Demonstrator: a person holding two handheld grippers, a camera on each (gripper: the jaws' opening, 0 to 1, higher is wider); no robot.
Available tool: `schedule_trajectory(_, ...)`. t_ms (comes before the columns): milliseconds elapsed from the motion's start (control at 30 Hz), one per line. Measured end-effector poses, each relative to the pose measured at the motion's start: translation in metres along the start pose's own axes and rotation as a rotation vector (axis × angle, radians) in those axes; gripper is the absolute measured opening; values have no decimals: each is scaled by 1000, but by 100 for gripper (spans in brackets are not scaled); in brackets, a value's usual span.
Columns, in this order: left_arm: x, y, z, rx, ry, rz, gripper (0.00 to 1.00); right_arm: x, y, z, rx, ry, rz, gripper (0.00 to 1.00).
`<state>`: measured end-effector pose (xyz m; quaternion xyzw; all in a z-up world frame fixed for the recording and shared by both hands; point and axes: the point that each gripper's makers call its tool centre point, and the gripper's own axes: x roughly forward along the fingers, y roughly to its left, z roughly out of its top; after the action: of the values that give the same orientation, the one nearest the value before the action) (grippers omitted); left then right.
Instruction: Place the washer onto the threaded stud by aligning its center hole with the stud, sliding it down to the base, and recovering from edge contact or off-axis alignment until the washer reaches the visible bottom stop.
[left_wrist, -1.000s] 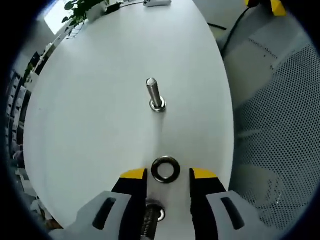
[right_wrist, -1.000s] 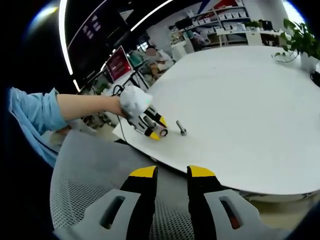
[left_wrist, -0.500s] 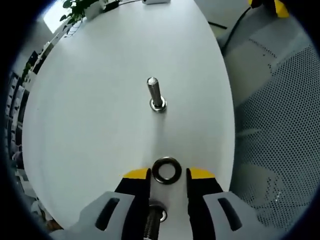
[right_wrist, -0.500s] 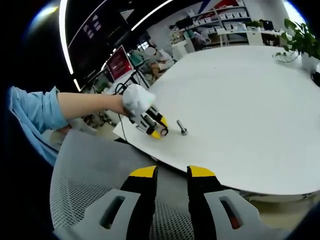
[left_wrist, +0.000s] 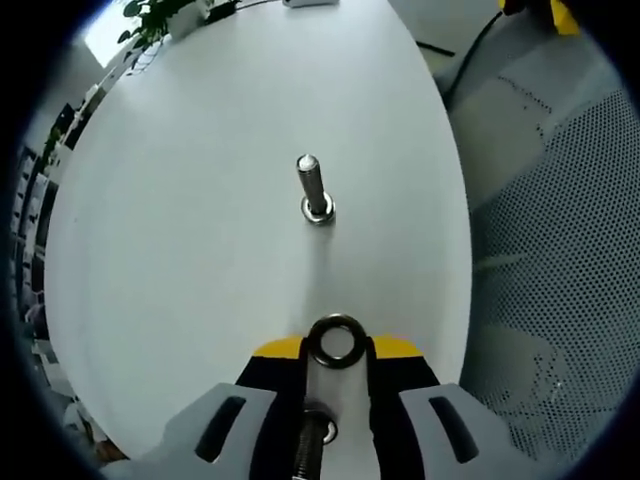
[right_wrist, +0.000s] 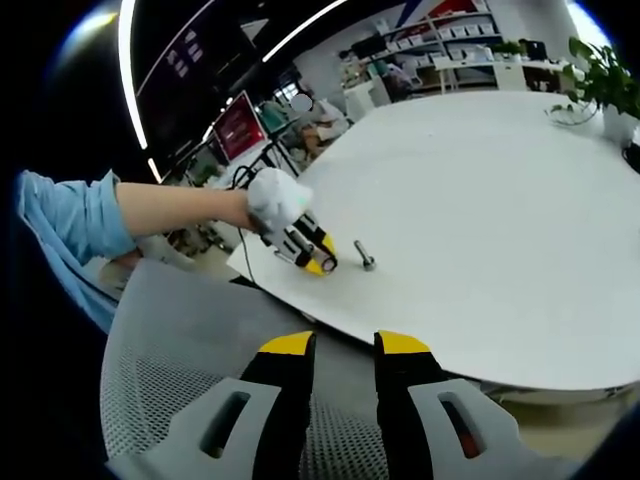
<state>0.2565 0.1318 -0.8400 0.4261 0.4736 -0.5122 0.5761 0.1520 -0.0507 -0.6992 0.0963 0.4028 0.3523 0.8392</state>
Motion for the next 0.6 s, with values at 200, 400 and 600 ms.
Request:
schedule_trajectory(200, 0, -1, 1, 33, 18, 2, 22, 0, 0, -1, 0, 6, 1, 26)
schedule_trajectory(400, 1, -1, 2, 56, 43, -3, 22, 0, -1, -1, 4, 7, -2, 26)
schedule_trajectory(600, 0, -1, 1, 49, 48, -3, 22, 0, -1, -1, 7, 2, -5, 26)
